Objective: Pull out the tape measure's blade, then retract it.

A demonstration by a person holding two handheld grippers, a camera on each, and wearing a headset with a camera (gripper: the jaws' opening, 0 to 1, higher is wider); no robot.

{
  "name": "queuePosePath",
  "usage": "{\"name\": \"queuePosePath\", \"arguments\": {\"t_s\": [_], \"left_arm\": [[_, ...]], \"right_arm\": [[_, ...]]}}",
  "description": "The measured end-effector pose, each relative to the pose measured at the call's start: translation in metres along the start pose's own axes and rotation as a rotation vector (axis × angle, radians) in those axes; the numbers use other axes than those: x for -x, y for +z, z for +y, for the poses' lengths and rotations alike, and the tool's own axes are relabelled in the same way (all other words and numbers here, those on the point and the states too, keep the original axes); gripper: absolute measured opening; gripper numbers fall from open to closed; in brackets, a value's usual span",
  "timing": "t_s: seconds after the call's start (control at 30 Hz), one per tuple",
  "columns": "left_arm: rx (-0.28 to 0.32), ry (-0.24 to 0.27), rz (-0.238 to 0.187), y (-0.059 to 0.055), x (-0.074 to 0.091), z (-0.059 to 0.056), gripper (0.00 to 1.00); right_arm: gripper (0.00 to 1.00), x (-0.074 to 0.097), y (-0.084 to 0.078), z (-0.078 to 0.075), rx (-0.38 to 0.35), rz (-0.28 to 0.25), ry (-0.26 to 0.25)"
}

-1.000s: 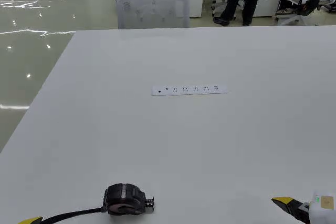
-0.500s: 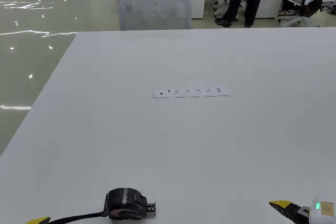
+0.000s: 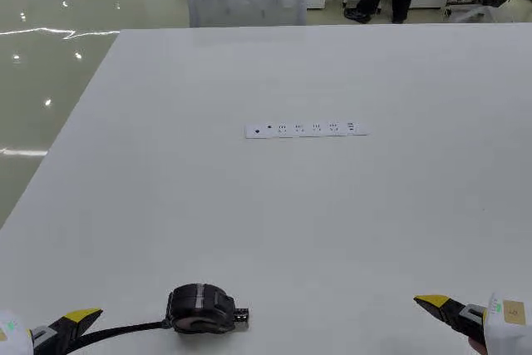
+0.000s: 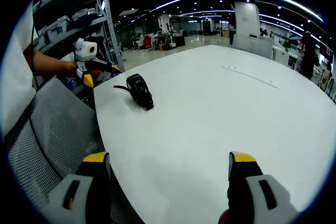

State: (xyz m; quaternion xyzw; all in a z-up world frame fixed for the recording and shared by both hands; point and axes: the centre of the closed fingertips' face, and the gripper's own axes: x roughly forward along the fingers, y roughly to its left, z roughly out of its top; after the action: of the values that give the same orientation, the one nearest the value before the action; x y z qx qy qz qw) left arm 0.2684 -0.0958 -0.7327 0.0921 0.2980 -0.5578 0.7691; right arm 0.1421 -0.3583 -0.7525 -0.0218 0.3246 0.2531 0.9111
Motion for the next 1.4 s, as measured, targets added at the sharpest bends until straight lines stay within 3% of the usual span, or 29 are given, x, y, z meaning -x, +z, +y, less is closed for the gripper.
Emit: {"name": "queuePosePath", "arguments": {"t_s": [0.4,0.53,0.9,1.4], "left_arm": [[-0.111,-0.085,0.057,0.009,-0.018,-0.001,0.92],[-0.149,-0.103,0.097,0.006,-0.023,-0.002,0.88],[-0.232,-0.146,0.147,0.000,-0.039,0.002,0.82],[-0.279,-0.201,0.194,-0.008,-0.064,0.006,0.75]], "right_arm": [[0.94,-0.017,0.009,0.002,0.027,0.009,0.060],[0.94,-0.021,0.009,0.004,0.041,0.016,0.082],[0.93,-0.038,0.008,0.006,0.090,0.047,0.113],[0.91,-0.051,0.012,0.009,0.115,0.062,0.145]]}}
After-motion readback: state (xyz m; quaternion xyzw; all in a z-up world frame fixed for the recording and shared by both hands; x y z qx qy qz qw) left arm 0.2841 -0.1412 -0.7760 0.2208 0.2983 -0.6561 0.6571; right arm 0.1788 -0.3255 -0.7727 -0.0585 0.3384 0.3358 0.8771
